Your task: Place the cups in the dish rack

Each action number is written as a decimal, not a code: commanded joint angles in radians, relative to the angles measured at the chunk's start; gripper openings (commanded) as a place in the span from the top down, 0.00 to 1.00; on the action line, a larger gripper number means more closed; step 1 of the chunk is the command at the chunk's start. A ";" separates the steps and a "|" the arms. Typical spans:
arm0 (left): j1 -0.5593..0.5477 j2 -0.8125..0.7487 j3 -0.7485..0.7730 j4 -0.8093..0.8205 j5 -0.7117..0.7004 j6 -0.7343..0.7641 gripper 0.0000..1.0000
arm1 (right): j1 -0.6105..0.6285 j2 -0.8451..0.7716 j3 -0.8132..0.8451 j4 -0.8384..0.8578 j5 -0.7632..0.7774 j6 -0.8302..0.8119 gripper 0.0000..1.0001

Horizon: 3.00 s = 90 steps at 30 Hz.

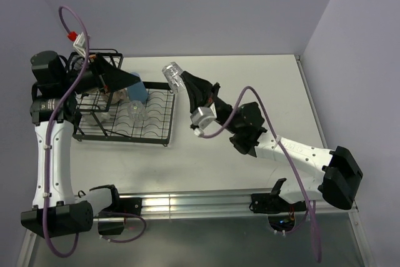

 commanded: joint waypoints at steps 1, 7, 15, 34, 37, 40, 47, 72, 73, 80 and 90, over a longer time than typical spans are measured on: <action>-0.003 -0.075 -0.107 0.307 0.154 -0.272 0.01 | 0.038 -0.002 -0.038 0.407 -0.101 -0.117 1.00; -0.007 -0.101 -0.164 0.498 0.212 -0.476 0.01 | 0.087 0.057 -0.077 0.507 -0.194 -0.191 1.00; -0.058 -0.126 -0.169 0.496 0.226 -0.513 0.01 | 0.136 0.114 -0.061 0.501 -0.210 -0.232 1.00; -0.203 -0.116 -0.143 0.267 0.148 -0.320 0.10 | 0.161 0.111 -0.084 0.463 -0.218 -0.291 1.00; -0.203 -0.123 -0.155 0.275 0.151 -0.321 0.23 | 0.162 0.114 -0.083 0.457 -0.211 -0.292 1.00; -0.203 -0.127 -0.160 0.281 0.156 -0.324 0.39 | 0.165 0.120 -0.075 0.455 -0.195 -0.292 1.00; -0.191 -0.135 -0.171 0.287 0.136 -0.321 0.92 | 0.167 0.127 -0.078 0.484 -0.183 -0.285 0.74; 0.269 0.190 0.446 -0.559 -0.433 0.666 1.00 | 0.139 0.068 -0.023 0.159 0.193 -0.134 0.00; 0.292 0.193 0.449 -0.568 -0.447 0.683 1.00 | 0.135 0.061 -0.022 0.139 0.202 -0.130 0.00; 0.330 0.146 0.342 -0.512 -0.588 0.777 1.00 | 0.119 0.033 -0.009 -0.031 0.291 -0.048 0.00; 0.330 0.080 0.138 -0.319 -0.691 0.768 1.00 | -0.005 0.087 0.158 -0.460 0.339 0.217 0.00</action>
